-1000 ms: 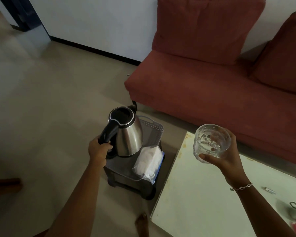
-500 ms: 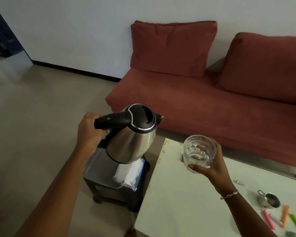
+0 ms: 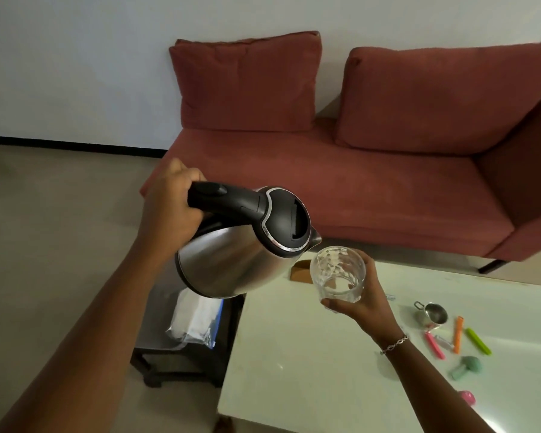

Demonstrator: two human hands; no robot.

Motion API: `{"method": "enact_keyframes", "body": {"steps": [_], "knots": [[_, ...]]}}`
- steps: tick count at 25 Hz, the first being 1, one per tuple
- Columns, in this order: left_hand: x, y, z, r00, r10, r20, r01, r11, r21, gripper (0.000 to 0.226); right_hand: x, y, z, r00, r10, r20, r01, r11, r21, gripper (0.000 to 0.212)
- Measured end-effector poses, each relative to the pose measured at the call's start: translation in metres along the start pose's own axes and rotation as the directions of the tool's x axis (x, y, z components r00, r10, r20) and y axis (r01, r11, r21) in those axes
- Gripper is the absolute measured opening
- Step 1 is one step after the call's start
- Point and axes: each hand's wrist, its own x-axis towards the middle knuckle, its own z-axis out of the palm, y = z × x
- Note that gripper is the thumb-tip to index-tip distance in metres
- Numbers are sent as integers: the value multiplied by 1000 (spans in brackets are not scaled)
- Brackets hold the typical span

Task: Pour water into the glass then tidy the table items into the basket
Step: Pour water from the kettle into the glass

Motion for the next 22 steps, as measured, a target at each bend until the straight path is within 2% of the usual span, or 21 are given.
{"method": "enact_keyframes", "body": {"steps": [7, 14, 22], "knots": [[5, 49, 12, 977, 198, 74, -201, 979, 40, 23, -13, 8, -20, 1000, 12, -22, -12, 1000, -23, 89], [5, 66, 8, 960, 242, 137, -260, 957, 127, 30, -18, 7, -20, 1000, 20, -16, -20, 999, -39, 88], [3, 81, 9, 947, 269, 174, -302, 932, 203, 27, -26, 7, -20, 1000, 27, -10, -27, 999, -25, 86]]}}
